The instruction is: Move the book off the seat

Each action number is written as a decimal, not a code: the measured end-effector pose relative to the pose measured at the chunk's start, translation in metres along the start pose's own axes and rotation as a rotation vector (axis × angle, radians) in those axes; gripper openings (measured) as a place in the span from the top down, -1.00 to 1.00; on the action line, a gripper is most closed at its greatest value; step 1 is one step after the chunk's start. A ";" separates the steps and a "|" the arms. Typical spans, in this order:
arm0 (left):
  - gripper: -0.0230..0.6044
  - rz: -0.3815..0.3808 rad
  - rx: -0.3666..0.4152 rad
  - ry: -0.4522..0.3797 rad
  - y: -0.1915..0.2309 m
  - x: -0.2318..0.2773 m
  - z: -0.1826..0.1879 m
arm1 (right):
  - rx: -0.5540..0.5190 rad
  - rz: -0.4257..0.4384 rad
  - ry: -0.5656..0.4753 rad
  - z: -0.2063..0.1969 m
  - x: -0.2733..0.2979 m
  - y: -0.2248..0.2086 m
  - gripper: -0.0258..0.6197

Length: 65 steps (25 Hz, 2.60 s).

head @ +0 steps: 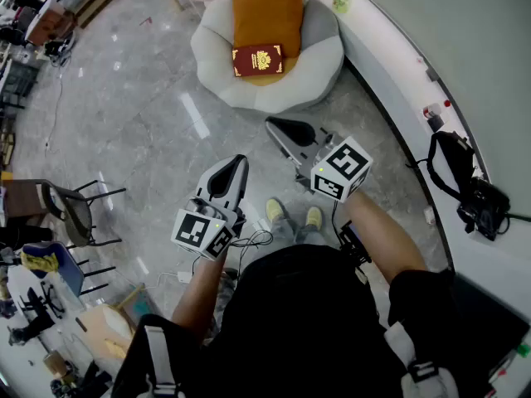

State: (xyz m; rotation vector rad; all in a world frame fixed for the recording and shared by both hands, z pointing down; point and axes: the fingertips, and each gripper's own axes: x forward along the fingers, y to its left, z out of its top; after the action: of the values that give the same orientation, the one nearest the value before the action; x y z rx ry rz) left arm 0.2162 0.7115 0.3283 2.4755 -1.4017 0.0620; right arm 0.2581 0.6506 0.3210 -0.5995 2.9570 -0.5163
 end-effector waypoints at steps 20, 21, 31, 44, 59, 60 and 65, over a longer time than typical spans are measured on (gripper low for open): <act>0.91 0.078 -0.014 -0.021 0.060 -0.049 0.005 | -0.304 -0.461 0.204 0.013 -0.113 -0.056 0.89; 0.91 0.080 -0.016 -0.020 0.066 -0.052 0.006 | -0.354 -0.490 0.227 0.014 -0.124 -0.056 0.89; 0.91 0.011 0.090 -0.072 0.103 -0.063 0.023 | -0.611 -0.671 0.210 0.058 -0.166 -0.080 0.89; 0.91 0.043 0.058 -0.071 0.141 -0.072 0.031 | -0.700 -0.664 0.172 0.099 -0.131 -0.086 0.89; 0.91 0.058 0.121 -0.095 0.169 -0.009 0.063 | -0.266 -0.462 -0.024 0.088 -0.019 -0.055 0.89; 0.91 0.064 0.124 -0.096 0.174 -0.001 0.068 | -0.261 -0.455 -0.023 0.091 -0.013 -0.063 0.89; 0.91 0.085 0.090 -0.106 0.202 0.037 0.093 | -0.254 -0.410 0.051 0.099 0.024 -0.106 0.89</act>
State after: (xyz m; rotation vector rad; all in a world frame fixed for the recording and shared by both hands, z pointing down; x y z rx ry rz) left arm 0.0551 0.5580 0.2933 2.5237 -1.5812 0.0118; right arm 0.2887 0.5186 0.2635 -1.2500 2.9727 -0.1792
